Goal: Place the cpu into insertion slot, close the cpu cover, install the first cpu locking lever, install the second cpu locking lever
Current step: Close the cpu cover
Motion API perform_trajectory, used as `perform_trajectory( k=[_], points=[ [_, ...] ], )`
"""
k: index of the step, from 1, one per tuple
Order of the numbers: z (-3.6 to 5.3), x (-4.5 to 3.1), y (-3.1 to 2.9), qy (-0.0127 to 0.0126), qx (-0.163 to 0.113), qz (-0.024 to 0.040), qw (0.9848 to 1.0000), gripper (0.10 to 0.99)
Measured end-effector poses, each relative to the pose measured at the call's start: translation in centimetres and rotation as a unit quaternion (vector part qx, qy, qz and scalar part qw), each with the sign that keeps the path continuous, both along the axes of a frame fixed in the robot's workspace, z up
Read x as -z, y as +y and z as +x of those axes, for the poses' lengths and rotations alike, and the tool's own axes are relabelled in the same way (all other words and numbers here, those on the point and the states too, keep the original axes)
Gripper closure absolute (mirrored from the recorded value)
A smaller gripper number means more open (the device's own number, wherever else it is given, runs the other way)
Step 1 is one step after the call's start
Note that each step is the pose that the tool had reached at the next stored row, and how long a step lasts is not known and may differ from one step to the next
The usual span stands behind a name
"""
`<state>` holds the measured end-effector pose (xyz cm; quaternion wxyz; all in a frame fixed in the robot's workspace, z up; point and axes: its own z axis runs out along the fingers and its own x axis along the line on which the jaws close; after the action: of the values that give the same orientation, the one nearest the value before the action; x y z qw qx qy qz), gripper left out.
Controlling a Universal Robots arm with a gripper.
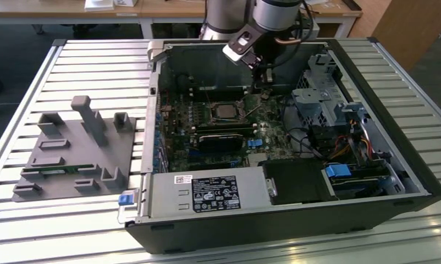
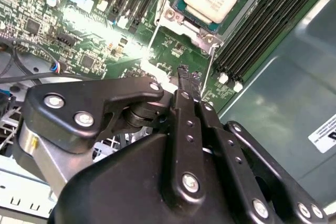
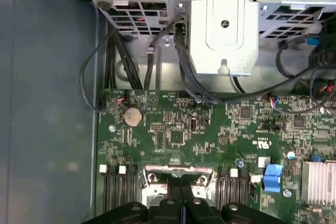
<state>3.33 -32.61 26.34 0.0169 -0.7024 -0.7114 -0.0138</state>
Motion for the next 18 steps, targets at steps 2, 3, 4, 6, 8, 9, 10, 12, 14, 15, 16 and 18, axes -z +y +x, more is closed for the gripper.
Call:
perform_trajectory(
  k=[2,3,4,6,8,9,10,12,14,15,16,18],
  points=[
    [0.11,0.09,0.06,-0.0009,-0.002,0.0001,1.0000,0.973],
    [0.17,0.14,0.08,-0.0016,-0.003,0.0000,1.0000,0.973],
    [0.29,0.19,0.10,-0.0020,-0.004,0.0000,1.0000,0.973],
    [0.73,0.28,0.16,-0.0021,-0.005,0.0000,1.0000,0.973],
    [1.29,0.34,0.25,-0.0021,-0.006,-0.0001,1.0000,0.973],
    [1.52,0.37,0.31,-0.0021,-0.006,0.0000,1.0000,0.973],
    [1.72,0.40,0.39,-0.0021,-0.006,0.0000,1.0000,0.973],
    [2.10,0.46,0.52,-0.0021,-0.006,0.0000,1.0000,0.973],
    [2.45,0.56,0.63,-0.0022,-0.006,0.0001,1.0000,0.973],
    [2.60,0.62,0.66,-0.0021,-0.006,0.0001,1.0000,0.973],
    [2.72,0.70,0.67,-0.0021,-0.006,0.0000,1.0000,0.973],
    [2.91,0.95,0.67,-0.0021,-0.006,0.0000,1.0000,0.973]
  ],
)
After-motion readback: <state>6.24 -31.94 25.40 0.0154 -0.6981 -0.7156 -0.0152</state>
